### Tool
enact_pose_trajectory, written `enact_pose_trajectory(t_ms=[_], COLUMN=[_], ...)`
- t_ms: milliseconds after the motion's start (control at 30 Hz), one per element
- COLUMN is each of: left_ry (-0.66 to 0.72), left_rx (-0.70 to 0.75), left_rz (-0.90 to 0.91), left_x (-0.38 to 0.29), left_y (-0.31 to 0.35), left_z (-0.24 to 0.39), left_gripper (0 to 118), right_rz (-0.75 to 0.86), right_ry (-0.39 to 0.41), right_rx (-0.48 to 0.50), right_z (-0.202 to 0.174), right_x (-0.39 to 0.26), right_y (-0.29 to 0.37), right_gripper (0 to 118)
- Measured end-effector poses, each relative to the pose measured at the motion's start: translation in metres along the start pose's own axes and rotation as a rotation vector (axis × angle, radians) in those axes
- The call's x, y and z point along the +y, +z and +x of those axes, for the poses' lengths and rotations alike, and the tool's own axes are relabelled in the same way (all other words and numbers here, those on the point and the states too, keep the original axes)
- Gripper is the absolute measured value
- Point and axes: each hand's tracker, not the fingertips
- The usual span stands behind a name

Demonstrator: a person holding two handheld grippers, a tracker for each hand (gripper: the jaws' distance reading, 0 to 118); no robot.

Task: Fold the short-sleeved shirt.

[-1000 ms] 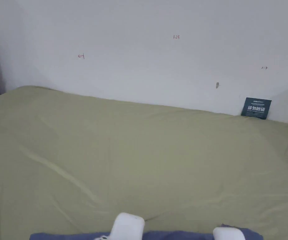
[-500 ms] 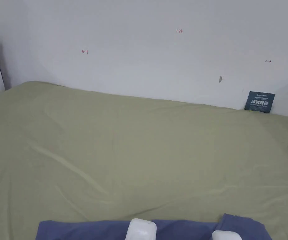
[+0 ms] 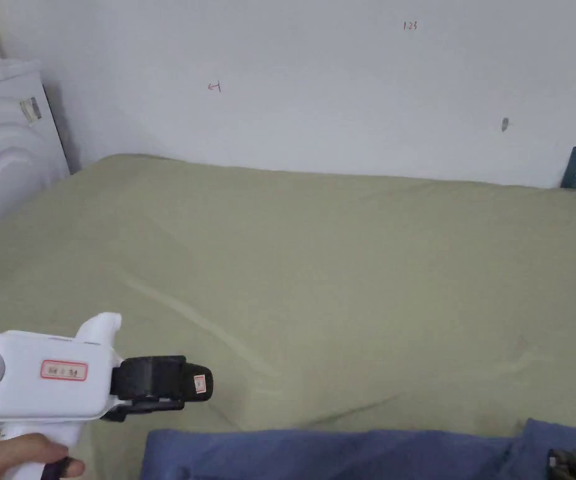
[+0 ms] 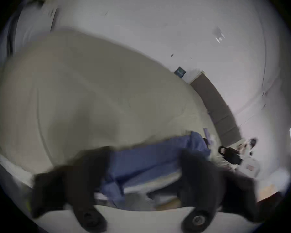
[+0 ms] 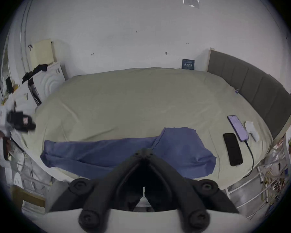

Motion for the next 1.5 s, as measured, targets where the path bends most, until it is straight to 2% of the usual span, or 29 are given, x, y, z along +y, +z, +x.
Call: enact_pose_trajectory(t_ms=[100,233,333,467,600,700,733,833,867,900,1000,1033,1067,1100,1167,1300,1500], left_ry=[0.092,0.157,0.161,0.265,0.247,0.298,0.308,0.282,0.262,0.197,0.194,0.195,0.206,0.220,0.225,0.151,-0.041], left_rx=[-0.069,-0.017,0.003,-0.148,-0.144,-0.169,-0.191,-0.104,-0.049,-0.050,-0.027,-0.024,-0.028,-0.019,-0.015,-0.052,-0.059], left_rz=[-0.054,-0.126,-0.135,-0.095,-0.077,-0.048,-0.041,-0.017,-0.016,-0.044,-0.061,-0.061,-0.059,-0.053,-0.026,-0.011,-0.009], left_x=[-0.026,-0.056,-0.069,-0.076,-0.078,-0.079,-0.081,-0.082,-0.082,-0.082,-0.080,-0.078,-0.073,-0.071,-0.068,-0.054,-0.017], left_y=[-0.005,-0.025,-0.038,-0.055,-0.059,-0.051,-0.051,-0.054,-0.057,-0.060,-0.063,-0.061,-0.058,-0.057,-0.051,-0.037,-0.031], left_z=[-0.046,-0.071,-0.078,-0.080,-0.080,-0.080,-0.078,-0.067,-0.061,-0.059,-0.054,-0.053,-0.067,-0.068,-0.067,-0.047,0.033], left_gripper=[115,115,115,115,116,115,112,62,50,49,48,40,40,36,10,10,10], right_rz=[-0.003,-0.016,-0.008,-0.017,-0.043,-0.055,-0.056,-0.073,-0.078,-0.083,-0.093,-0.093,-0.090,-0.088,-0.088,-0.070,-0.027], right_ry=[-0.011,0.006,0.009,-0.007,-0.029,-0.033,-0.034,-0.032,-0.033,-0.036,-0.045,-0.046,-0.048,-0.050,-0.053,-0.064,-0.093], right_rx=[0.016,0.031,0.048,0.058,0.085,0.092,0.092,0.096,0.099,0.101,0.109,0.105,0.099,0.096,0.093,0.078,0.050], right_z=[0.000,-0.002,-0.003,-0.004,-0.004,-0.005,-0.006,-0.009,-0.009,-0.009,-0.008,-0.008,-0.007,-0.006,-0.003,0.005,0.020], right_x=[0.004,0.010,0.014,0.015,0.012,0.008,0.006,0.001,0.000,-0.002,-0.005,-0.006,-0.007,-0.007,-0.006,-0.003,0.002], right_y=[-0.001,0.000,-0.001,-0.005,-0.007,-0.007,-0.007,-0.008,-0.008,-0.009,-0.009,-0.008,-0.007,-0.007,-0.006,0.001,0.009], right_gripper=[1,1,1,1,1,1,1,1,1,1,1,1,1,1,1,1,2])
